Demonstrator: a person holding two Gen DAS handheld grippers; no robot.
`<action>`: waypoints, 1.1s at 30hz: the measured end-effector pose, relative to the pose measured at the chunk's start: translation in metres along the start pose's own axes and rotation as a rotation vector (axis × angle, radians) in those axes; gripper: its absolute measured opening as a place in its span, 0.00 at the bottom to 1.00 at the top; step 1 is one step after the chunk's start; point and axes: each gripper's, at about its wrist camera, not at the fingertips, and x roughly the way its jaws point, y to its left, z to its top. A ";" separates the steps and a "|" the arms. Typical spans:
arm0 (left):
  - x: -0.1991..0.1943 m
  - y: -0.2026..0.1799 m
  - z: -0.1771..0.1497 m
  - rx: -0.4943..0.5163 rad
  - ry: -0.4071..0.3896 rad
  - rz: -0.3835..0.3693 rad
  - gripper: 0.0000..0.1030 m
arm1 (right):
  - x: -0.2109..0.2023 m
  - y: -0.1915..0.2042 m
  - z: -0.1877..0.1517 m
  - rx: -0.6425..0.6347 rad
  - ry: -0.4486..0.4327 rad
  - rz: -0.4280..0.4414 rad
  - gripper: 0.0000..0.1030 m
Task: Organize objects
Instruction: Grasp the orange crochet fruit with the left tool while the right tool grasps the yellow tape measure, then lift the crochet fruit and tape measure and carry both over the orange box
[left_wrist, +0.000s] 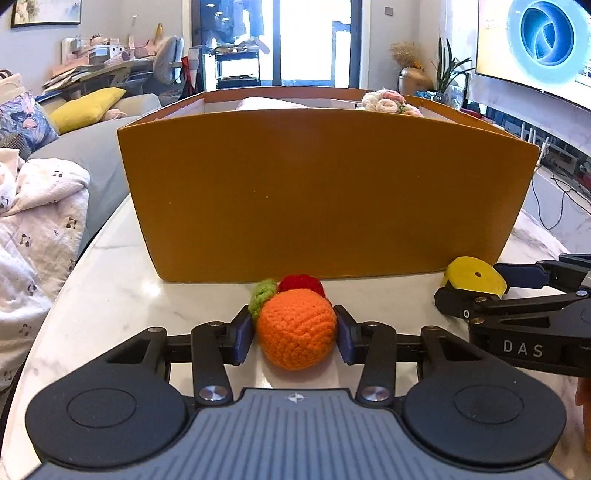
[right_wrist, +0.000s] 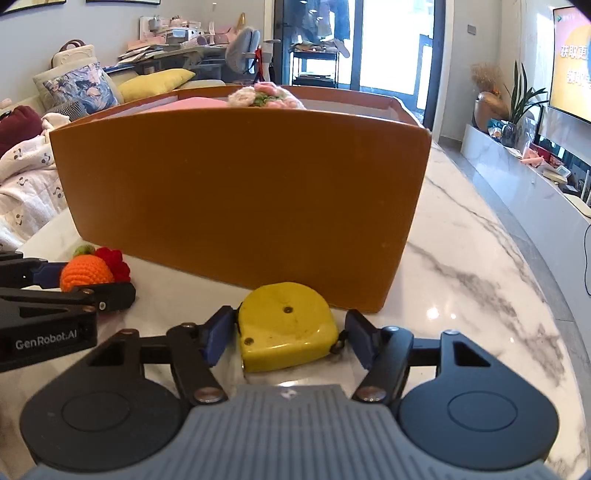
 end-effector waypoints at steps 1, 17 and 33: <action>0.000 0.002 0.001 -0.008 0.005 -0.004 0.49 | 0.000 0.000 0.001 -0.001 0.003 0.001 0.65; -0.024 0.002 0.014 0.002 -0.043 -0.049 0.49 | -0.029 0.000 0.011 -0.005 -0.011 0.046 0.64; -0.058 0.032 0.106 -0.069 -0.282 -0.019 0.49 | -0.083 -0.009 0.107 0.169 -0.191 0.265 0.65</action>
